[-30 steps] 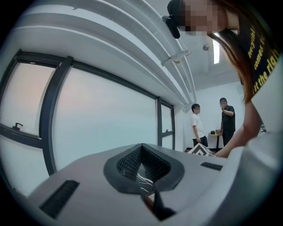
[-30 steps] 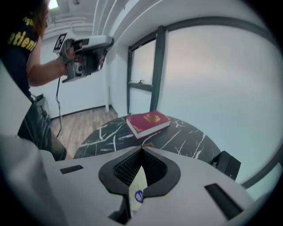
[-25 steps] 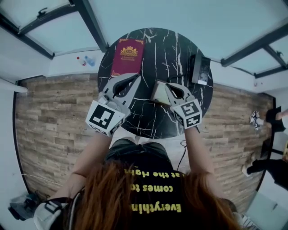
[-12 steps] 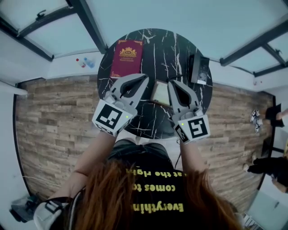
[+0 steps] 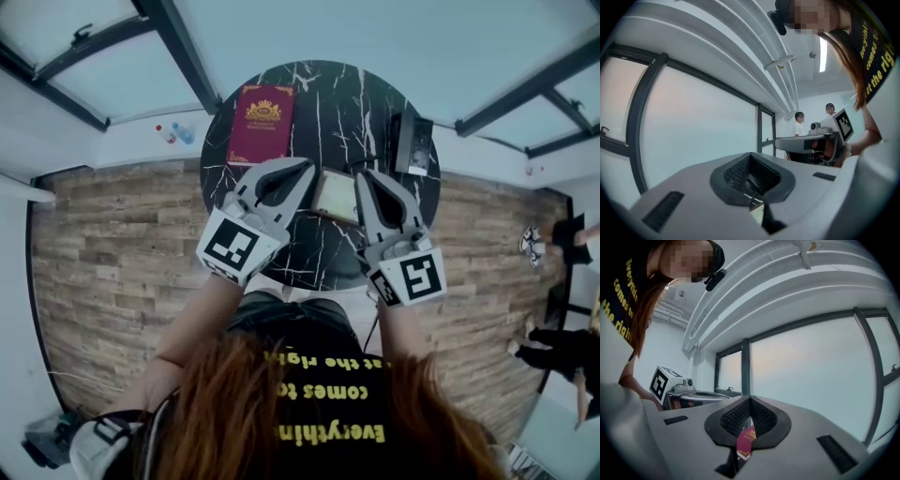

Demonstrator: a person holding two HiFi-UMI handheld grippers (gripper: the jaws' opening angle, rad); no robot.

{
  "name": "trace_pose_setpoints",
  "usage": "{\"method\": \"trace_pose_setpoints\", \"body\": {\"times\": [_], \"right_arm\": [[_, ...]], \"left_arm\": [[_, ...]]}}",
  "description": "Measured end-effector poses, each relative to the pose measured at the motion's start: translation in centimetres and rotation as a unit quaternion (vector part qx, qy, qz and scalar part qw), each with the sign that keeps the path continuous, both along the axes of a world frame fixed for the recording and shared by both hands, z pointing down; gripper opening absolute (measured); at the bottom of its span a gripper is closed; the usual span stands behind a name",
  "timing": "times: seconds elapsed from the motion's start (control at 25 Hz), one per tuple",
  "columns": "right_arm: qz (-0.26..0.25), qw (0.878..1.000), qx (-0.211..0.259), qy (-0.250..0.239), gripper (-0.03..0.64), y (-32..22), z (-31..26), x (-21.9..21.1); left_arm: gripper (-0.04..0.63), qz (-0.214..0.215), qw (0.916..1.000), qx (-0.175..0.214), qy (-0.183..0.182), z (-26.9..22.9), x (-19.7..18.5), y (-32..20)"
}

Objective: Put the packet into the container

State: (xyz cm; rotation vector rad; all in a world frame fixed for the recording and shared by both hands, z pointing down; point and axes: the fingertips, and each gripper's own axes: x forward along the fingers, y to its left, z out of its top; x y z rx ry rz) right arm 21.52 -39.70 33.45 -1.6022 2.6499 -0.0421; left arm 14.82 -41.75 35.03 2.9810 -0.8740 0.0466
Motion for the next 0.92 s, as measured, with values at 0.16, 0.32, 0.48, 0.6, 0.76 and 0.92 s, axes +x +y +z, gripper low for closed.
{"method": "trace_pose_setpoints", "body": {"times": [0.16, 0.32, 0.48, 0.6, 0.76, 0.92], "right_arm": [[0.003, 1.000, 0.001, 0.002, 0.015, 0.00, 0.00, 0.18], [0.006, 1.000, 0.000, 0.006, 0.015, -0.01, 0.11, 0.22], [0.009, 1.000, 0.001, 0.008, 0.015, 0.10, 0.17, 0.29], [0.005, 1.000, -0.003, -0.002, 0.015, 0.13, 0.21, 0.22], [0.005, 1.000, -0.005, -0.003, 0.015, 0.29, 0.29, 0.07], [0.008, 1.000, -0.005, -0.002, 0.015, 0.45, 0.29, 0.19]], "left_arm": [[-0.002, 0.001, 1.0000, -0.001, -0.001, 0.10, 0.19, -0.14], [-0.002, 0.000, 1.0000, -0.003, 0.000, 0.22, 0.16, -0.24], [-0.002, 0.003, 1.0000, -0.003, -0.001, 0.30, 0.38, -0.15], [-0.002, 0.004, 1.0000, -0.002, -0.002, 0.28, 0.46, -0.13], [-0.002, 0.001, 1.0000, -0.002, 0.003, 0.27, 0.40, -0.25], [-0.002, 0.003, 1.0000, -0.001, 0.003, 0.12, 0.51, 0.03]]}}
